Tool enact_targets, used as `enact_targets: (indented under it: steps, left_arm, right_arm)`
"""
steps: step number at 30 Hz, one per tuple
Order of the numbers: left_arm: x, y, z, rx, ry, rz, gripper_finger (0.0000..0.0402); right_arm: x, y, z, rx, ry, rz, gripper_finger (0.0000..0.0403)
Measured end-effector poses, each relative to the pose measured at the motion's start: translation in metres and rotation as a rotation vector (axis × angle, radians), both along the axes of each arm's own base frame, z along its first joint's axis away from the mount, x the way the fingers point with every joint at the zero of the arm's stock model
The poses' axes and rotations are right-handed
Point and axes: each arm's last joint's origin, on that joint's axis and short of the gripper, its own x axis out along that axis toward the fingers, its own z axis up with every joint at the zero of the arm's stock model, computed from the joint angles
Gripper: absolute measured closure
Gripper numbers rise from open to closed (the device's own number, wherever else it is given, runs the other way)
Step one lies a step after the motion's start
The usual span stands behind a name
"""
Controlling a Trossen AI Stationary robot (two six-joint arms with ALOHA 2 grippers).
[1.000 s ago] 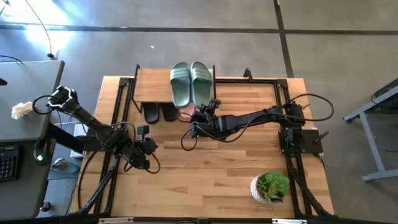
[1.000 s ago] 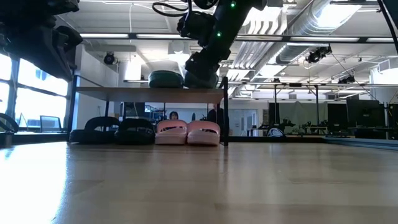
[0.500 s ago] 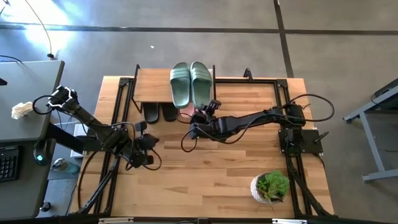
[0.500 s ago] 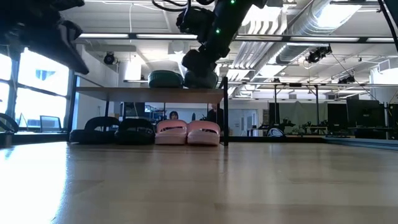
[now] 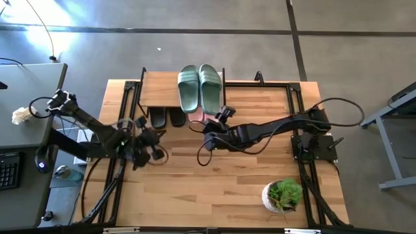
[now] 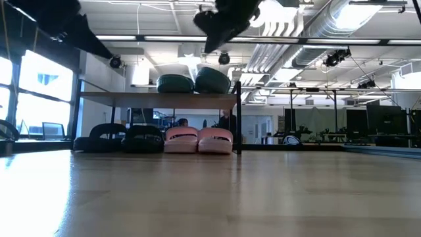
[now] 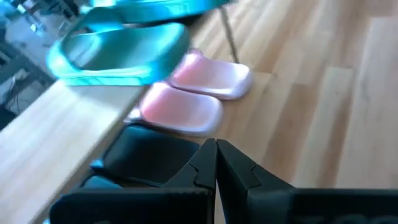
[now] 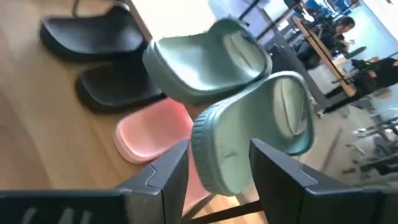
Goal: Pick and place slides into the shelf
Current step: Put the green slipper on the shelf
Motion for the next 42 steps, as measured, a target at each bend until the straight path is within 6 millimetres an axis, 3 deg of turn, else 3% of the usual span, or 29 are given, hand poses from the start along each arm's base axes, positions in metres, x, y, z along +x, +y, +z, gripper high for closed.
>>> enact_targets:
  steps: [3,5,9,13,17,27,42]
  left_arm:
    - [-0.004,0.017,0.016,-0.044,-0.002,-0.001,0.0401]
    - [-0.007,0.028,0.027,-0.092,-0.028,-0.038,0.0401]
    - [-0.010,0.040,0.042,-0.199,-0.102,-0.183,0.0401]
    - [-0.008,0.045,0.043,-0.261,-0.113,-0.287,0.0401]
    - [-0.007,0.046,0.034,-0.286,-0.067,-0.325,0.0401]
    - [-0.008,0.046,0.015,-0.309,0.004,-0.377,0.0401]
    - [-0.009,0.046,0.010,-0.311,0.019,-0.375,0.0401]
  right_arm:
    - [-0.010,0.000,0.022,0.009,-0.060,0.005,0.0244]
    - [-0.018,-0.011,0.039,0.010,-0.093,-0.007,0.0245]
    - [-0.026,-0.063,0.061,0.094,-0.133,0.009,0.0247]
    - [-0.025,-0.120,0.054,0.146,-0.085,-0.007,0.0257]
    - [-0.024,-0.151,0.038,0.152,0.007,-0.019,0.0276]
    - [-0.022,-0.172,0.026,0.160,0.088,0.045,0.0323]
    - [-0.015,-0.182,0.021,0.025,0.153,0.013,0.0322]
